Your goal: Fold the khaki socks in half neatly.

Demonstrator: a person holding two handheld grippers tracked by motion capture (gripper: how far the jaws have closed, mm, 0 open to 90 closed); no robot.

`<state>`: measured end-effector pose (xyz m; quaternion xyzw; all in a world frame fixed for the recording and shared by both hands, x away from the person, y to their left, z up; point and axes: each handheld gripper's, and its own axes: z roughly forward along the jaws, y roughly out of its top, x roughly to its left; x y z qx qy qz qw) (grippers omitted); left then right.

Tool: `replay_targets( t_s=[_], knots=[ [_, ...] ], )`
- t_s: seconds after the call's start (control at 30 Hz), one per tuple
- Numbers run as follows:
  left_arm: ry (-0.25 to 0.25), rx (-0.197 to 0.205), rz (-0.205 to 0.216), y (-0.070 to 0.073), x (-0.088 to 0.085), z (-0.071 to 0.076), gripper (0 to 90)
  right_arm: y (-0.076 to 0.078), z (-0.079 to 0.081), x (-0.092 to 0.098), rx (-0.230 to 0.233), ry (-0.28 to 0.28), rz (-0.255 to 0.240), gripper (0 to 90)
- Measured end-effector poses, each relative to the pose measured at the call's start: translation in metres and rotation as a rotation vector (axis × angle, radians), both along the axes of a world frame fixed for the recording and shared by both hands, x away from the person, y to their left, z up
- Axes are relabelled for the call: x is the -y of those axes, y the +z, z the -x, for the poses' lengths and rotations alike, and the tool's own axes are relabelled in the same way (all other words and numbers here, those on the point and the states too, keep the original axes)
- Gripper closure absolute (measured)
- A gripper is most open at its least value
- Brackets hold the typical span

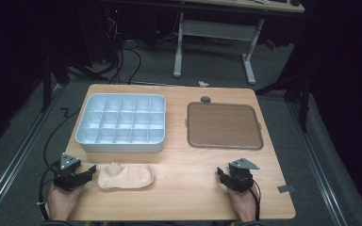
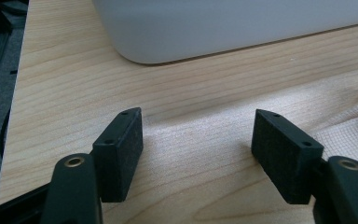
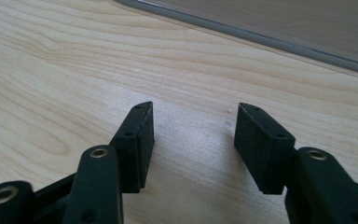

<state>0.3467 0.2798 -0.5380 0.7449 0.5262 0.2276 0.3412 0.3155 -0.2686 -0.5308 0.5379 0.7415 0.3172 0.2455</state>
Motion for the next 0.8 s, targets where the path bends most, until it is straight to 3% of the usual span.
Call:
replay_targets(
  t_s=[0.37, 0.7, 0.8],
  knots=[
    [0.009, 0.001, -0.001, 0.0001, 0.0005, 0.0008, 35.5, 0.0001, 0.0, 0.0, -0.001, 0.0, -0.001, 48.2],
    [0.0, -0.003, 0.028, 0.0007, -0.0038, 0.002, 36.8, 0.0001, -0.0003, -0.0003, 0.002, -0.006, -0.001, 49.2],
    [0.002, 0.003, 0.056, 0.002, -0.0075, 0.0026, 36.1, 0.0001, -0.0006, -0.0006, 0.002, -0.01, -0.002, 49.9]
  ],
)
